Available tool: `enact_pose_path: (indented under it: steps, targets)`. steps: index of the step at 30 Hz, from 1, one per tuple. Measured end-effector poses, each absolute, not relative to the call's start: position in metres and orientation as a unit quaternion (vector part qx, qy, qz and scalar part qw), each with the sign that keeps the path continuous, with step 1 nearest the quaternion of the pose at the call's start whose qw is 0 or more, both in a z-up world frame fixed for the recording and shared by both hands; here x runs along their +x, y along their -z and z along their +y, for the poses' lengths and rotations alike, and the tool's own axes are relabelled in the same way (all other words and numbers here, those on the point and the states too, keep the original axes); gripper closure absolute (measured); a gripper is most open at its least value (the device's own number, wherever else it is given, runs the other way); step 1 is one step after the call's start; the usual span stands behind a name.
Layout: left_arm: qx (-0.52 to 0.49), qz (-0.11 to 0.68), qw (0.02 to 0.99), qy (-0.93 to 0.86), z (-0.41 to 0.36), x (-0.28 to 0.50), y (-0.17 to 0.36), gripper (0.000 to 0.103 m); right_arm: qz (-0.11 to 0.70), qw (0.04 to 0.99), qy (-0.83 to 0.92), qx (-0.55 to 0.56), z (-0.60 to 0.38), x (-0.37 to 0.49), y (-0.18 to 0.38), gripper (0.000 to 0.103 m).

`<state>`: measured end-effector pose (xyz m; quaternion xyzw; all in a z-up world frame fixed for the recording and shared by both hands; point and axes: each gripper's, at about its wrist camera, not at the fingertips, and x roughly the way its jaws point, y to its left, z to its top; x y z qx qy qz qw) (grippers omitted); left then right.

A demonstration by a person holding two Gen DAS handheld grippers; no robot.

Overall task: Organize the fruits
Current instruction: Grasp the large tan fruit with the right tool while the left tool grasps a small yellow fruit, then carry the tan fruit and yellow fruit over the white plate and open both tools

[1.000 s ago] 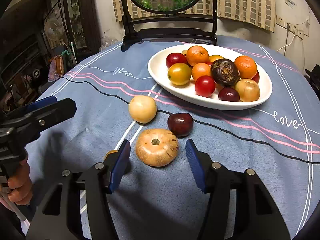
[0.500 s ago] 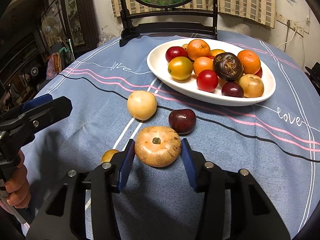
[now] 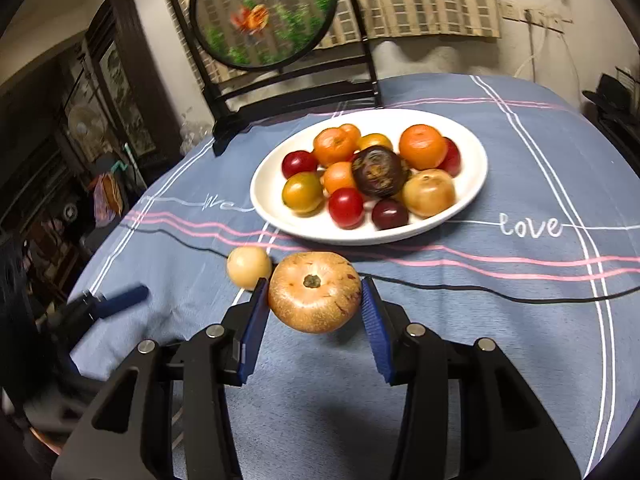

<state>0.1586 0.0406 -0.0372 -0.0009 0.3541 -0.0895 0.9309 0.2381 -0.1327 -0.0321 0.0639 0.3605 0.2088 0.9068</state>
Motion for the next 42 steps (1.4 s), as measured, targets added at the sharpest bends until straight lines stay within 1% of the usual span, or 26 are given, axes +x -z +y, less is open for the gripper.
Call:
enact_pose_path:
  steps: [1, 3, 4, 7, 11, 15, 21, 28, 42]
  targets:
    - [0.008, 0.359, 0.928, 0.098, 0.036, 0.159, 0.039, 0.033, 0.36, 0.907, -0.207, 0.067, -0.135, 0.238, 0.031, 0.057]
    - [0.025, 0.367, 0.924, 0.107, 0.028, 0.159, 0.044, 0.038, 0.358, 0.908, -0.206, 0.072, -0.137, 0.237, 0.03, 0.057]
    - [0.03, 0.37, 0.922, 0.109, 0.026, 0.159, 0.046, 0.043, 0.358, 0.908, -0.206, 0.072, -0.137, 0.236, 0.03, 0.057]
    - [0.031, 0.382, 0.916, 0.116, 0.024, 0.161, 0.051, 0.054, 0.36, 0.907, -0.207, 0.074, -0.137, 0.237, 0.028, 0.057]
    - [0.03, 0.396, 0.911, 0.116, 0.025, 0.163, 0.056, 0.06, 0.364, 0.904, -0.212, 0.076, -0.136, 0.237, 0.027, 0.057]
    - [0.033, 0.4, 0.908, 0.117, 0.022, 0.166, 0.058, 0.061, 0.365, 0.903, -0.212, 0.076, -0.136, 0.236, 0.026, 0.057]
    - [0.037, 0.407, 0.905, 0.117, 0.02, 0.168, 0.06, 0.065, 0.369, 0.902, -0.211, 0.077, -0.136, 0.236, 0.027, 0.057]
    - [0.038, 0.414, 0.902, 0.118, 0.018, 0.171, 0.064, 0.073, 0.373, 0.901, -0.206, 0.076, -0.137, 0.237, 0.029, 0.057]
    - [0.036, 0.41, 0.904, 0.112, 0.02, 0.17, 0.063, 0.073, 0.373, 0.902, -0.204, 0.072, -0.137, 0.239, 0.03, 0.057]
